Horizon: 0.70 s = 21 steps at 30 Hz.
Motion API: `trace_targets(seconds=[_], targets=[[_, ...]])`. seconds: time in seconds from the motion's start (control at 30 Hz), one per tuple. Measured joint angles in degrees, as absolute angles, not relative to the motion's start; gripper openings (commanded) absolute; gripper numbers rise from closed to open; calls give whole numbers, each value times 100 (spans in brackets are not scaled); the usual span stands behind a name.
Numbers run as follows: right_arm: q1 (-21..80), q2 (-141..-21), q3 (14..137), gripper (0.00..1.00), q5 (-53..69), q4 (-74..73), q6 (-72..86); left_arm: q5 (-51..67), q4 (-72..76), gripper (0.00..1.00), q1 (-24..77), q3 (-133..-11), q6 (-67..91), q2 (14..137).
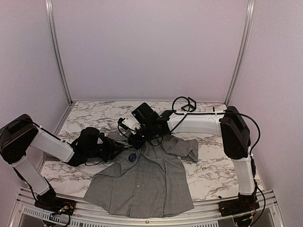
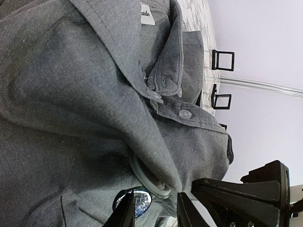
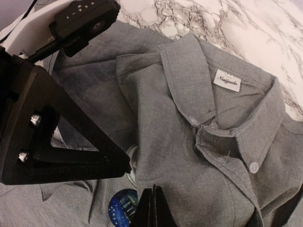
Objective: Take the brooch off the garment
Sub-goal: Pick up the brooch from the crumpled clothing.
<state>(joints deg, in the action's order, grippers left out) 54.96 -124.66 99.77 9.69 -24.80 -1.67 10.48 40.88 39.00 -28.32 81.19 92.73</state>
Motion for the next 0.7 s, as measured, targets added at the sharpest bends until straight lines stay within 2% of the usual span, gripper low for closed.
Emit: trace_targets(seconds=[0.4,0.6,0.7], targets=[[5496,-12466,9944,0,943,-2445,-165,1057,4095,25,3900,-3013,8130,9500],[5496,-12466,9944,0,932,-2443,-163,1050,4097,15,3900,-3015,8180,9535],[5496,-12466,9904,0,928,-2403,-148,1044,4095,6,3900,-3017,8191,9535]])
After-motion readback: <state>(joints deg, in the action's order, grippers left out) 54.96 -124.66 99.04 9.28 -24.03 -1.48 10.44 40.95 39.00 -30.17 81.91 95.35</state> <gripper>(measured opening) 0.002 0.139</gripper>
